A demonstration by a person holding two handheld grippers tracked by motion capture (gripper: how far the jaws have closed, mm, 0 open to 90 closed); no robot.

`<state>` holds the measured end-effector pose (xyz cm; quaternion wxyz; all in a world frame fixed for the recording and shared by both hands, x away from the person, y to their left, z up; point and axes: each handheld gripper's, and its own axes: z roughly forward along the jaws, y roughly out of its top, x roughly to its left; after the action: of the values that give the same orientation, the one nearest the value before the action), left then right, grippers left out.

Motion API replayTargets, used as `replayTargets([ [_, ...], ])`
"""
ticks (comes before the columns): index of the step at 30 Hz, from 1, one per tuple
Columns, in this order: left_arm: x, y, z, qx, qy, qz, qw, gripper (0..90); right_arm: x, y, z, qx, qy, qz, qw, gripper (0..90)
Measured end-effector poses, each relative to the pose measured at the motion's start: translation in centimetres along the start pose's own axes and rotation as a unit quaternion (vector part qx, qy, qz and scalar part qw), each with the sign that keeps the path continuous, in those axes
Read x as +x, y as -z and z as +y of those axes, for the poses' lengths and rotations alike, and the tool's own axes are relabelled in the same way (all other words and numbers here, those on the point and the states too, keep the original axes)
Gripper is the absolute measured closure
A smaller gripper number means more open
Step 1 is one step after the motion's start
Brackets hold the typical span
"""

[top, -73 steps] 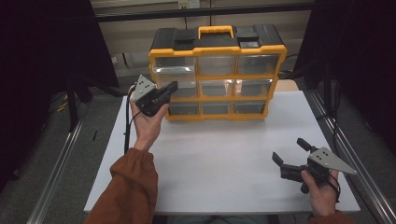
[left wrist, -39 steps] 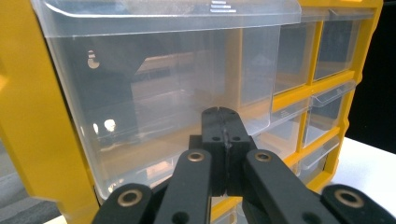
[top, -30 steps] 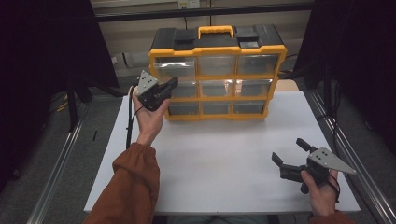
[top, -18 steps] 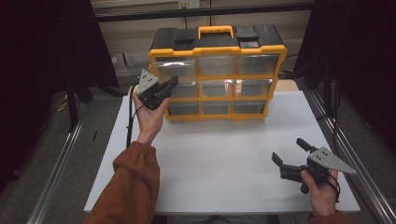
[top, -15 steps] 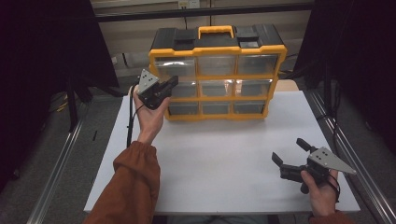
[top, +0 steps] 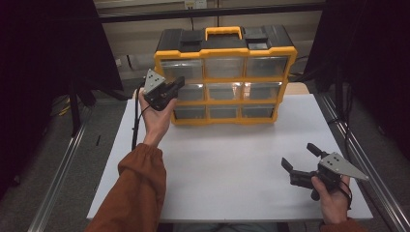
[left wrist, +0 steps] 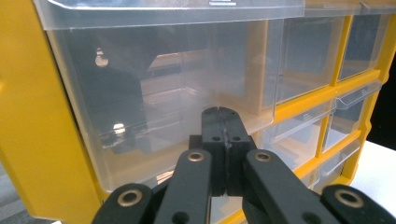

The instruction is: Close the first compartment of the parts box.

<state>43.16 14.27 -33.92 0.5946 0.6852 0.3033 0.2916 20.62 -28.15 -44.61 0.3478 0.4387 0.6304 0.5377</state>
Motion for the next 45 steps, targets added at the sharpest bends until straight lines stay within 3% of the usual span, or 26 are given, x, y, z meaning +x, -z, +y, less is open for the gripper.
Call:
replayTargets([
  [6, 0.3, -0.2, 0.1, 0.005, -0.01, 0.004, 0.9999, 90.0, 0.0, 0.0, 0.0, 0.0, -0.001, 0.0, 1.0, 0.2],
  [11, 0.2, -0.4, 0.1, -0.001, 0.0, 0.008, 1.0, 90.0, 0.0, 0.0, 0.0, -0.001, 0.0, 0.001, 1.0, 0.2],
  [26, 0.5, -1.2, 0.2, 0.003, -0.001, 0.015, 0.9999, 90.0, 0.0, 0.0, 0.0, 0.0, 0.001, 0.0, 1.0, 0.2],
  [28, 0.5, -1.4, 0.2, 0.0, 0.009, 0.014, 0.9999, 90.0, 0.0, 0.1, 0.0, 0.001, -0.001, 0.001, 1.0, 0.2],
  [40, 1.0, -1.7, 0.2, 0.006, -0.005, 0.021, 0.9998, 90.0, -0.1, -0.1, -0.1, 0.002, -0.003, 0.002, 1.0, 0.2],
  [44, 1.1, -1.8, 0.2, 0.0, 0.008, 0.016, 0.9998, 90.0, -0.2, 0.0, -0.2, 0.003, -0.005, 0.001, 1.0, 0.2],
  [45, 1.0, -1.9, 0.1, -0.007, 0.026, 0.011, 0.9996, 89.3, -0.2, 0.0, -0.2, 0.003, -0.006, 0.001, 1.0, 0.2],
])
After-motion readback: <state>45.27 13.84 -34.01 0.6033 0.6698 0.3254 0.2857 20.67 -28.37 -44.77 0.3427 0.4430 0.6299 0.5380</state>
